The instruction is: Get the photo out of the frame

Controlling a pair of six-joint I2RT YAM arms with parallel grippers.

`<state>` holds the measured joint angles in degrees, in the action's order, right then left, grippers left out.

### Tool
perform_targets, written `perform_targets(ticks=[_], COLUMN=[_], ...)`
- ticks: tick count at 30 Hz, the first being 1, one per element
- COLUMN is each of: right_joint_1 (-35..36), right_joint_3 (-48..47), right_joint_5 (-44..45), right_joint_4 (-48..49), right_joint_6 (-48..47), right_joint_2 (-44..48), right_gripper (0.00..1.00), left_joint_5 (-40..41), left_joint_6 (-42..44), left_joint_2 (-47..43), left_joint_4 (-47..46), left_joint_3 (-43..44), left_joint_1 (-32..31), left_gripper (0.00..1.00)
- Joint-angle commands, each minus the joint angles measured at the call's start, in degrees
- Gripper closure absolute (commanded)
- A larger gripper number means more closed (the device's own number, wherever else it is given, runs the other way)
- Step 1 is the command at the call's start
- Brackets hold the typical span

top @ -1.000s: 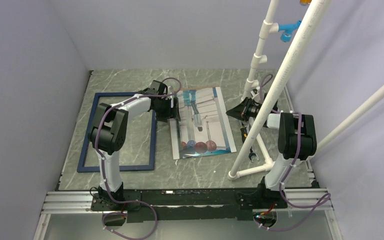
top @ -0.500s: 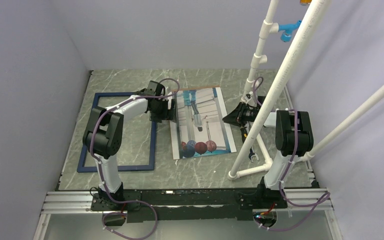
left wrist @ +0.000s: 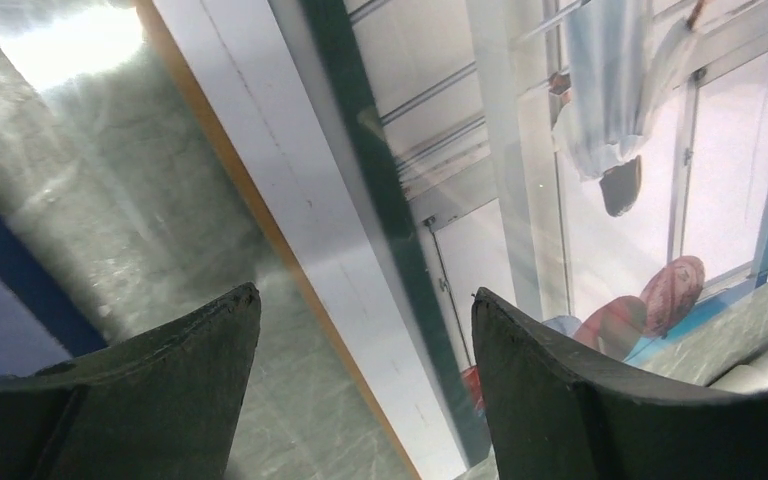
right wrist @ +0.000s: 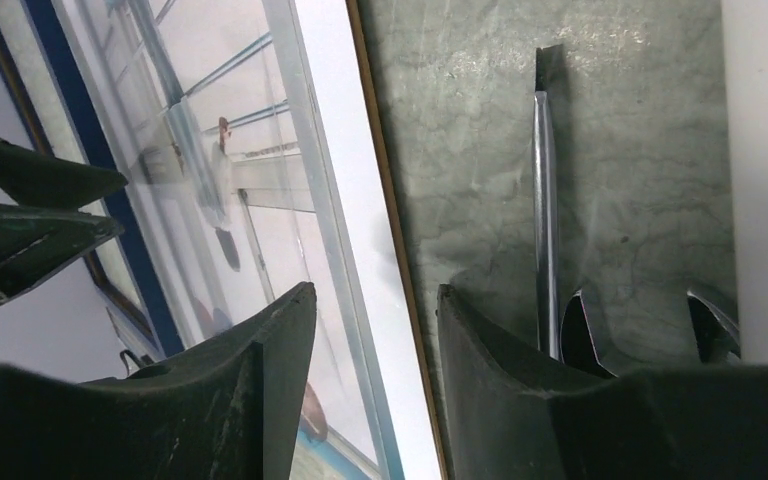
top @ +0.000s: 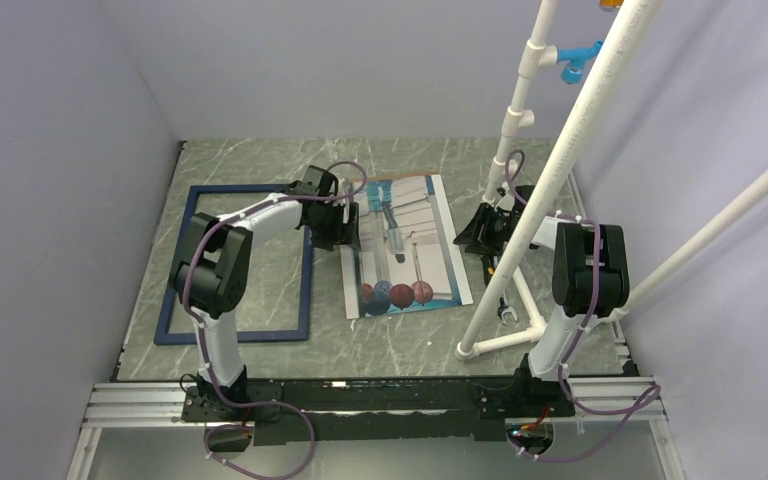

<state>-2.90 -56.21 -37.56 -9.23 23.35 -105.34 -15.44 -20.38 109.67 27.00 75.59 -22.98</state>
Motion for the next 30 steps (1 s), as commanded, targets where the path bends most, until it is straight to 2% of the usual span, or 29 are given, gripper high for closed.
perform_targets(ticks=[1,9,18,25,30], right_joint_1=[0.4,1.0,1.0,0.9,0.8], right_joint_3=[-1.0,-0.7,0.5,1.9,2.3], right_joint_5=[0.1,-6.7,-9.0,-10.3,-11.9], right_joint_4=[-0.6,2.7,3.9,4.8,5.8], right_joint_6=[-2.3,-0.7,0.7,1.7,2.6], right_joint_2=[-1.4,-1.7,1.8,3.4,3.8], right_gripper=[0.49,0.5,0.54,0.61,0.7], left_joint_5=[-1.5,0.7,1.1,0.4,-0.1], left_joint_6=[-2.0,-2.6,-2.2,-1.9,-1.9], left_joint_2=[3.7,6.8,6.2,5.1,4.7], left_joint_4=[0.0,0.9,0.6,-0.2,-0.5], left_joint_3=[1.3,1.4,1.1,0.6,0.6], left_joint_1=[-0.4,-0.4,-0.4,-0.4,-0.4], left_gripper=[0.2,0.21,0.2,0.19,0.19])
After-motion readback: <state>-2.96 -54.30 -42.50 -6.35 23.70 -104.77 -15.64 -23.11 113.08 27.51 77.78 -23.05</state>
